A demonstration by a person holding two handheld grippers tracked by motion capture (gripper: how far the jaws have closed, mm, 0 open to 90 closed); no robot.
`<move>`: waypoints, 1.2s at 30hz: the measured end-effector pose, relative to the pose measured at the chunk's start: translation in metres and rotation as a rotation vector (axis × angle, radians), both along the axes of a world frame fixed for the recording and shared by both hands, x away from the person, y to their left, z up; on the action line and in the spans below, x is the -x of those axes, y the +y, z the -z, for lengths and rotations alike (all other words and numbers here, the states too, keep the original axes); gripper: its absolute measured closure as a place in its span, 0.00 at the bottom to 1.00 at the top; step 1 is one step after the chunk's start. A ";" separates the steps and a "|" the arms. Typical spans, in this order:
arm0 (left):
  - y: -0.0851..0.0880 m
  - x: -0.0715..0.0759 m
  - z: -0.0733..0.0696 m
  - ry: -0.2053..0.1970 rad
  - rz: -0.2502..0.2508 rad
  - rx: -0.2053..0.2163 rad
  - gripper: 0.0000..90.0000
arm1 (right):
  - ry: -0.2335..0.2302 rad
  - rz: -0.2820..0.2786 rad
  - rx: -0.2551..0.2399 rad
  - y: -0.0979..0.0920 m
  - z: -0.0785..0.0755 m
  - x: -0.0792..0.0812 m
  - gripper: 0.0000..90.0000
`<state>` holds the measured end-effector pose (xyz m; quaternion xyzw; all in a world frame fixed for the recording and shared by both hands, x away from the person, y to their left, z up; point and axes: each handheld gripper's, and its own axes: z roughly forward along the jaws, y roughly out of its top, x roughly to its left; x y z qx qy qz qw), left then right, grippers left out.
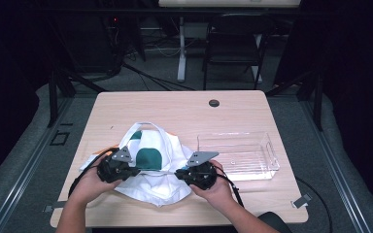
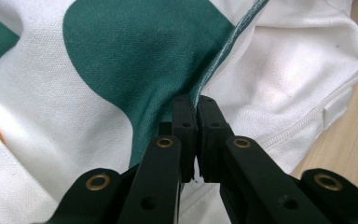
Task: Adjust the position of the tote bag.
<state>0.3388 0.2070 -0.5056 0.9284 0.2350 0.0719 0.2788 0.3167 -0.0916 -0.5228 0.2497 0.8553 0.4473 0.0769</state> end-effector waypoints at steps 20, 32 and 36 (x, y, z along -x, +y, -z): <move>-0.002 -0.001 -0.019 -0.022 -0.026 0.000 0.97 | -0.104 -0.027 0.023 -0.004 -0.015 0.015 0.76; -0.002 -0.001 -0.031 -0.056 -0.036 -0.004 0.97 | -0.107 -0.050 0.083 -0.001 -0.029 0.013 0.78; -0.001 -0.001 -0.033 -0.068 -0.043 0.002 0.97 | -0.120 -0.048 0.104 0.005 -0.037 0.012 0.80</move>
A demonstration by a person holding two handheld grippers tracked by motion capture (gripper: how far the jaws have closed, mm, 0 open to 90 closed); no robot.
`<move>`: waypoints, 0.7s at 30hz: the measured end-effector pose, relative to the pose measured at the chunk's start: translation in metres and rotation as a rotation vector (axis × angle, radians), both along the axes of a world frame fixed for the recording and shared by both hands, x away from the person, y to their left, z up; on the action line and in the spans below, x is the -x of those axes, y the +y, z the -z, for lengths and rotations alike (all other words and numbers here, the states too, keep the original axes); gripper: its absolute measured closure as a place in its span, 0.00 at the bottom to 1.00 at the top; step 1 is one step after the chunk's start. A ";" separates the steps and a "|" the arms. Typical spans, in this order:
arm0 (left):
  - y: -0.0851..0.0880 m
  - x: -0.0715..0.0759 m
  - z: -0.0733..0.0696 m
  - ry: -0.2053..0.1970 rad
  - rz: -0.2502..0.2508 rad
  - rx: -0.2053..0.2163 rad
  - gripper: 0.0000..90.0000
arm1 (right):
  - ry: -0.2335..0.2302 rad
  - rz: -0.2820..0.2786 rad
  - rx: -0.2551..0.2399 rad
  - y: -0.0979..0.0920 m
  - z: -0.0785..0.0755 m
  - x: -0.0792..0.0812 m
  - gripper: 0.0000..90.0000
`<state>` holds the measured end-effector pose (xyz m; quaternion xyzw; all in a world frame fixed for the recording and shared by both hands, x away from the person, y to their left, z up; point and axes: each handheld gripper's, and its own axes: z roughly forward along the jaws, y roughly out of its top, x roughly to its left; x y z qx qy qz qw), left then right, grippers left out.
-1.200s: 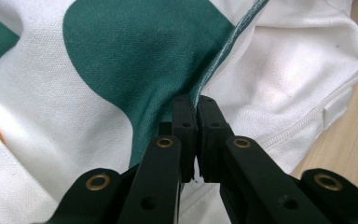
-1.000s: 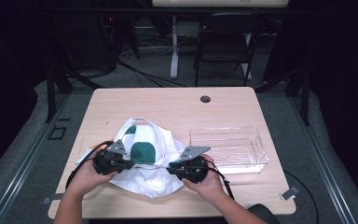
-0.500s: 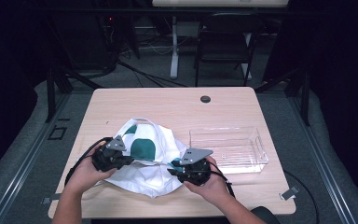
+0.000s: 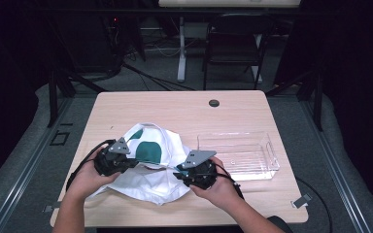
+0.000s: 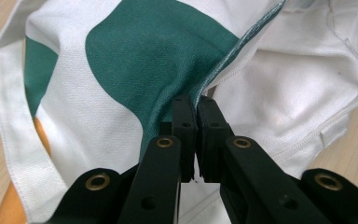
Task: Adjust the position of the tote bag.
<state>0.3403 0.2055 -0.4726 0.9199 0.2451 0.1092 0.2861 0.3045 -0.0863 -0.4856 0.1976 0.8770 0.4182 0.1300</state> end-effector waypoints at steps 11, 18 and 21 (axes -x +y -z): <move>0.000 0.000 -0.002 -0.012 -0.008 0.010 0.97 | -0.014 -0.015 0.014 0.009 -0.012 -0.001 0.81; -0.003 0.001 -0.003 -0.013 -0.019 0.005 0.97 | -0.031 -0.020 0.013 0.013 -0.019 -0.002 0.83; -0.004 0.002 -0.003 -0.009 -0.022 0.005 0.97 | -0.035 -0.023 0.016 0.015 -0.023 -0.003 0.83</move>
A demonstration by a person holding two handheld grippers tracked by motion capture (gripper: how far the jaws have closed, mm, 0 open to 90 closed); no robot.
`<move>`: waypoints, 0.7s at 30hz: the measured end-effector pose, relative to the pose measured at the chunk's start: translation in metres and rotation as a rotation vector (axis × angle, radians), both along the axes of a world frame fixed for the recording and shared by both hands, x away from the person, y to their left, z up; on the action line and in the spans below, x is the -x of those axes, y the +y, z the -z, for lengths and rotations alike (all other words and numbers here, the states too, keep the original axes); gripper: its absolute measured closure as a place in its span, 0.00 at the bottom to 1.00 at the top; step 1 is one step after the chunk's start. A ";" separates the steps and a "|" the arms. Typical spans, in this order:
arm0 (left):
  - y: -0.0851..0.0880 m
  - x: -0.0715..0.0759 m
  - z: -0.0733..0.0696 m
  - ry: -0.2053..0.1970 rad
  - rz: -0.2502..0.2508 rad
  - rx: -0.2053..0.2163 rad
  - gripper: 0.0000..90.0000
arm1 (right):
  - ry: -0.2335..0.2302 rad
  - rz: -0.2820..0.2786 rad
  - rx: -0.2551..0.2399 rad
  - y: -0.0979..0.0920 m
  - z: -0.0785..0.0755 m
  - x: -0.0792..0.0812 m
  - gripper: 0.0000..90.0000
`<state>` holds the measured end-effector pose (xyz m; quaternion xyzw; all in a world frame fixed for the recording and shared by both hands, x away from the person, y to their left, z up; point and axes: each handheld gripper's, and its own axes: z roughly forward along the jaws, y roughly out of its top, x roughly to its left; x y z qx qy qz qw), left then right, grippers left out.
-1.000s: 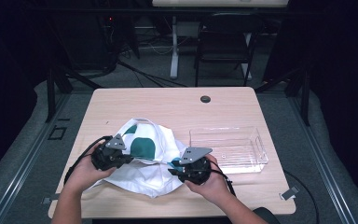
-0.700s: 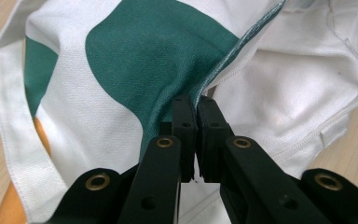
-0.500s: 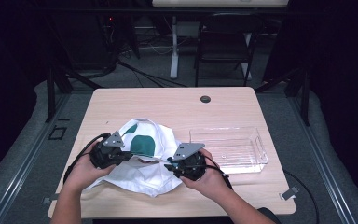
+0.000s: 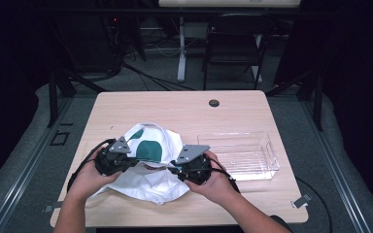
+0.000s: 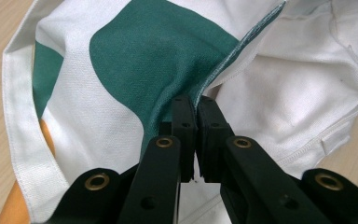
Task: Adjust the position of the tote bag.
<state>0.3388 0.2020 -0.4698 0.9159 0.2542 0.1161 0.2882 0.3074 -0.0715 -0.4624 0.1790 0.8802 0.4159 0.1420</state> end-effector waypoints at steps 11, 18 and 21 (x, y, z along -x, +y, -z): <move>0.000 0.000 0.001 0.000 -0.002 -0.003 0.97 | -0.010 -0.023 0.000 0.016 -0.013 -0.007 0.84; 0.000 -0.001 0.001 0.002 -0.002 0.002 0.97 | -0.005 -0.037 0.043 0.035 -0.012 -0.017 0.84; 0.000 0.000 0.001 0.002 -0.004 0.005 0.97 | 0.007 -0.042 0.054 0.043 -0.008 -0.021 0.84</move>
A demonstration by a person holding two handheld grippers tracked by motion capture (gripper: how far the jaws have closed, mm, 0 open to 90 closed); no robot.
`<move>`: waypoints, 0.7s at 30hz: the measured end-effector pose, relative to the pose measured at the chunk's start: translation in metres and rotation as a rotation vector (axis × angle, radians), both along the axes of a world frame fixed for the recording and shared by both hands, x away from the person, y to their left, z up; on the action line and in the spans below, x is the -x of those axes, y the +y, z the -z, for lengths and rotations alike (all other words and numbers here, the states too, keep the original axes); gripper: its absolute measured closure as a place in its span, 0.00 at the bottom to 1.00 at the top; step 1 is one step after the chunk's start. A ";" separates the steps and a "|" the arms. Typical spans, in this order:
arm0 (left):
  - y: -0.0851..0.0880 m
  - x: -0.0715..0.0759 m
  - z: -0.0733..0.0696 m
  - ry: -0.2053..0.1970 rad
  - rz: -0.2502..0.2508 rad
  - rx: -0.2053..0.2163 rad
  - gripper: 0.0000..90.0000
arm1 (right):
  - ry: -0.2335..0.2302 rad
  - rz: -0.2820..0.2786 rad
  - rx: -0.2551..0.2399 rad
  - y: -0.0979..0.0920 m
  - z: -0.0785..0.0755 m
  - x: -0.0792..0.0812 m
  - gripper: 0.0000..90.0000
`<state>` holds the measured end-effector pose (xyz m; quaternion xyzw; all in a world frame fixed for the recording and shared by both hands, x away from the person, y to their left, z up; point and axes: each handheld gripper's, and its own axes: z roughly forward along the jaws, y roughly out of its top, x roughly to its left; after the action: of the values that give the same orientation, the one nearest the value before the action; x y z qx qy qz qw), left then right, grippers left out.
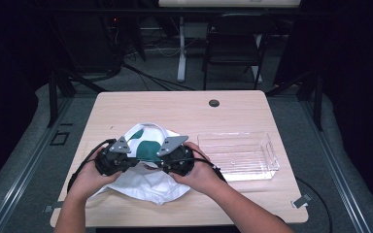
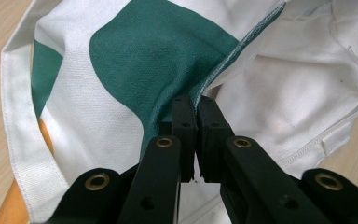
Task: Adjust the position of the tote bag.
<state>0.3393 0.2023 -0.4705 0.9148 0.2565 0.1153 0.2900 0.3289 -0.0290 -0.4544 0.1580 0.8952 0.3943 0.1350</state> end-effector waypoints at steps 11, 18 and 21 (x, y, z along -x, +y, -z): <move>0.000 0.000 0.000 0.002 0.001 0.000 0.97 | 0.029 -0.012 0.039 0.020 0.011 -0.010 0.85; 0.000 0.000 0.000 -0.003 -0.002 0.004 0.97 | 0.030 -0.008 0.048 0.025 0.013 -0.013 0.86; 0.000 0.000 0.000 -0.006 0.000 0.003 0.97 | 0.036 -0.008 0.057 0.028 0.017 -0.015 0.87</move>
<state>0.3393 0.2022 -0.4705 0.9139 0.2560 0.1176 0.2921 0.3436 -0.0010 -0.4717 0.1575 0.9090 0.3662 0.1218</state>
